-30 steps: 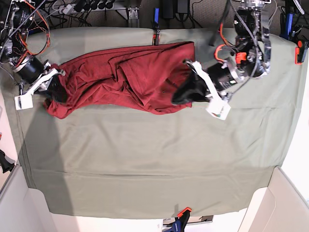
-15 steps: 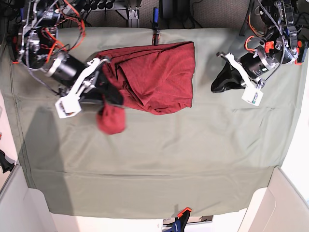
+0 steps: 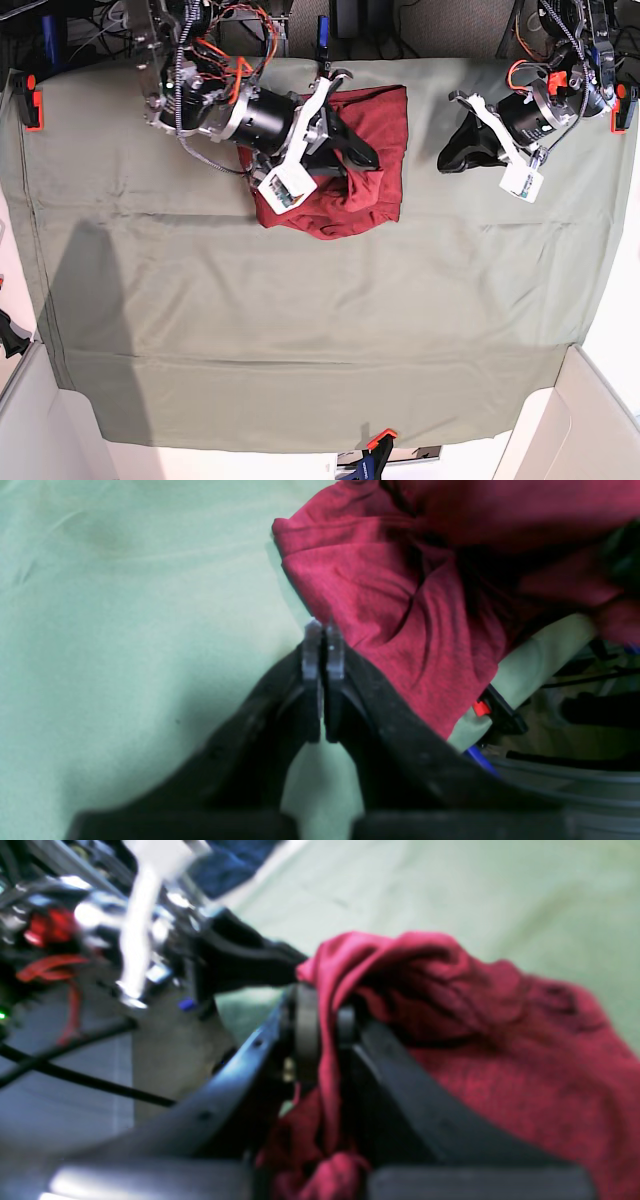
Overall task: Fold the T-shirt properly
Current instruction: 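Fold the other shirt end with the right gripper toward the left gripper, then grasp the bundled shirt edge with the left gripper and pull it, then press both grippers against the shirt bundle sides to square it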
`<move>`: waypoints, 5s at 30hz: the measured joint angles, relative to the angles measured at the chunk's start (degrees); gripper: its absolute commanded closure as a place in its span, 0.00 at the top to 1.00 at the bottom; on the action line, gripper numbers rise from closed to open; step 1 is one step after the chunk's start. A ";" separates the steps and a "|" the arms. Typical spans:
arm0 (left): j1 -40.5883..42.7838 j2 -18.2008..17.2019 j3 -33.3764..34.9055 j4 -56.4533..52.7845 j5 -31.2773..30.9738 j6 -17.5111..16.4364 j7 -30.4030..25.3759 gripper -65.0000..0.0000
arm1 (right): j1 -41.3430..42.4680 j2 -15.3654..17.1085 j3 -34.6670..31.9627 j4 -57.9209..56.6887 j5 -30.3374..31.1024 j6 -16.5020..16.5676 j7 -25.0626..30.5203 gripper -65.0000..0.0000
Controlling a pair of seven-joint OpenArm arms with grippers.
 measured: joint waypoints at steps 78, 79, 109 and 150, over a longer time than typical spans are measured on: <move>9.86 0.02 18.08 9.22 20.09 -0.22 -5.68 0.00 | 23.23 4.79 8.31 -22.14 -21.18 -5.09 5.31 0.00; 9.40 0.02 18.08 8.13 20.17 -0.20 -5.99 0.00 | 23.32 4.72 8.31 -22.14 -21.16 -5.09 5.27 0.00; -14.80 -4.11 18.21 -14.91 25.94 -0.61 -12.61 0.00 | 21.59 4.68 8.28 -22.14 -18.38 -5.09 4.79 0.00; -21.29 -9.31 23.93 -21.84 13.57 -0.13 -8.35 0.00 | 17.66 4.81 -7.50 -22.14 -12.61 -3.54 2.64 0.00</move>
